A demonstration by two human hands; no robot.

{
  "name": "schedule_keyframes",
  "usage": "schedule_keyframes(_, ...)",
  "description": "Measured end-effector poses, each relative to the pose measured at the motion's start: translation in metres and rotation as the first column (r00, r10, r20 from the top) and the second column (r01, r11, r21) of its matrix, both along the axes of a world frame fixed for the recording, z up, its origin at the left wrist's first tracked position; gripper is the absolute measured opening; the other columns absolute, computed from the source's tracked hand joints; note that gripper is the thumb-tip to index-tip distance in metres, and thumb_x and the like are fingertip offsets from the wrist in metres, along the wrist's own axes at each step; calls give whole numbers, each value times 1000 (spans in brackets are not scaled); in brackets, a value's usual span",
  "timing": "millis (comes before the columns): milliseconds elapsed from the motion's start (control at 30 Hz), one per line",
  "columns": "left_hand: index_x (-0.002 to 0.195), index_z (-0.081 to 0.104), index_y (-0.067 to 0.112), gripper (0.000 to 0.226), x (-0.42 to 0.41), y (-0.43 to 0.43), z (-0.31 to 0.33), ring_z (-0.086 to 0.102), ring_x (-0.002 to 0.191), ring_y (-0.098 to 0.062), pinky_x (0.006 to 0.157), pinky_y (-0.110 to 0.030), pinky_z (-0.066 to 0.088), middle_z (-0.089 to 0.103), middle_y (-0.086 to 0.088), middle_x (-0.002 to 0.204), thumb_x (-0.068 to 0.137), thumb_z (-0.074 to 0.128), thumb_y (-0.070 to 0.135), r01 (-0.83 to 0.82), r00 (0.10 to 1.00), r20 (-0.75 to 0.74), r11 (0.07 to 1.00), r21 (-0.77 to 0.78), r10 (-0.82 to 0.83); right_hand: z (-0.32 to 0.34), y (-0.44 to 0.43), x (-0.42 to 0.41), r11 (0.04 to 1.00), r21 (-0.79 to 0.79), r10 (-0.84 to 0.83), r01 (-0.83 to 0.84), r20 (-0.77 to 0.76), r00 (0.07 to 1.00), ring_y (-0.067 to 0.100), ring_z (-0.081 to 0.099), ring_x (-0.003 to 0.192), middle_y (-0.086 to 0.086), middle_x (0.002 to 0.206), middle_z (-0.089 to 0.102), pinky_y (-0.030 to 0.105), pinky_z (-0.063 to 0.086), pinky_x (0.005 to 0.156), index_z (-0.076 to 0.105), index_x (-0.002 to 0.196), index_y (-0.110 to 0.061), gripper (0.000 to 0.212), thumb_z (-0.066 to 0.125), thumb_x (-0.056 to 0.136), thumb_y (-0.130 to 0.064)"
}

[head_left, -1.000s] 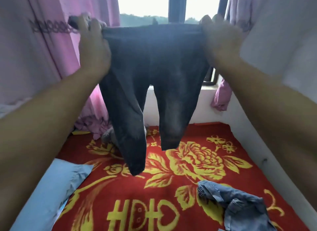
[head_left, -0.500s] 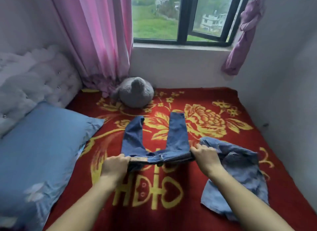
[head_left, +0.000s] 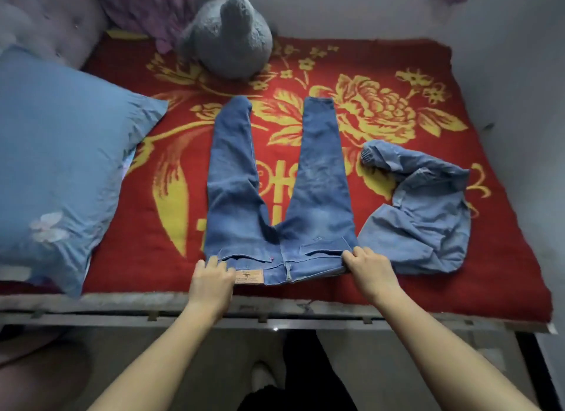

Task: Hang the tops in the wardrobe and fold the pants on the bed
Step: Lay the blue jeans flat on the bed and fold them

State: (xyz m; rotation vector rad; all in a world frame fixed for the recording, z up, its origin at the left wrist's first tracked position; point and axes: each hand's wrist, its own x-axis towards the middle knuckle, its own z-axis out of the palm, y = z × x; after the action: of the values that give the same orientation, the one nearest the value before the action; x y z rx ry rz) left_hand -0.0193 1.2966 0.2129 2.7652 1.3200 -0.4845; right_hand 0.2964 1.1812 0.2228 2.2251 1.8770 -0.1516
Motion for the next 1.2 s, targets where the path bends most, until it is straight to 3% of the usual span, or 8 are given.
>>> schedule_keyframes(167, 73, 64, 12, 51, -8, -51, -106, 57, 43, -27, 41, -29, 41, 55, -7, 59, 29, 86, 2, -35, 999, -22, 985, -170, 32, -102, -47, -9, 985, -170, 3, -7, -24, 1000, 30, 60, 61, 8, 73, 58, 27, 26, 39, 67, 90, -14, 60, 90, 37, -2)
schedule_keyframes(267, 104, 72, 10, 72, -9, -75, -164, 56, 38, -27, 34, -27, 40, 58, -9, 65, 34, 87, 8, -96, 992, -98, 966, -238, 74, -166, -75, -12, 963, -267, -62, 39, -77, 995, 30, 58, 90, 7, 97, 57, 33, 36, 52, 59, 109, -20, 42, 76, 72, -8)
schedule_keyframes(500, 152, 27, 22, 82, -2, -110, -246, 52, 104, -33, 68, -41, 50, 49, -12, 116, 80, 67, 17, -254, 953, -251, 895, -367, 168, -261, -109, -9, 930, -363, -112, 57, -131, 985, 34, 52, 87, 9, 93, 52, 35, 38, 54, 60, 101, -17, 36, 75, 69, -11)
schedule_keyframes(567, 154, 15, 23, 84, 4, -108, -254, 40, 119, -33, 87, -44, 45, 39, -13, 129, 84, 61, 24, -303, 941, -276, 853, -426, 197, -264, -105, 0, 892, -451, -142, 28, -220, 965, 33, 52, 102, 9, 109, 52, 40, 48, 75, 59, 119, -22, 45, 70, 76, -20)
schedule_keyframes(700, 153, 24, 18, 71, 20, -102, -244, 23, 137, -36, 103, -48, 36, 25, -19, 148, 90, 55, 29, -393, 916, -263, 801, -451, 302, -248, -85, 18, 794, -604, -413, 75, -445, 795, 27, 52, 120, 7, 126, 53, 37, 44, 102, 54, 137, -27, 55, 62, 83, -33)
schedule_keyframes(867, 135, 52, 12, 50, 69, -102, -230, 40, 125, -37, 92, -48, 42, 45, -17, 135, 85, 57, 18, -323, 926, 38, 842, -432, 375, -238, -51, 53, 837, -395, -545, 378, -548, 635, 25, 61, 105, 7, 110, 69, 32, 45, 94, 68, 117, -23, 30, 60, 89, -29)
schedule_keyframes(1000, 122, 62, 16, 35, 131, -110, -228, 53, 107, -32, 81, -43, 50, 56, -9, 112, 88, 58, 20, -213, 863, 316, 851, -479, 394, -243, -18, 88, 705, -352, -670, 616, -615, 416, 23, 59, 113, 6, 121, 64, 35, 43, 102, 57, 132, -18, 41, 60, 92, -27)
schedule_keyframes(1200, 114, 60, 19, 30, 232, -137, -242, 51, 109, -24, 82, -38, 47, 58, -1, 111, 95, 52, 40, -212, 834, 311, 785, -582, 456, -276, 23, 129, 548, -403, -670, 733, -736, 96, 10, 59, 94, -4, 109, 64, 41, 49, 100, 56, 131, -18, 47, 59, 86, -32)
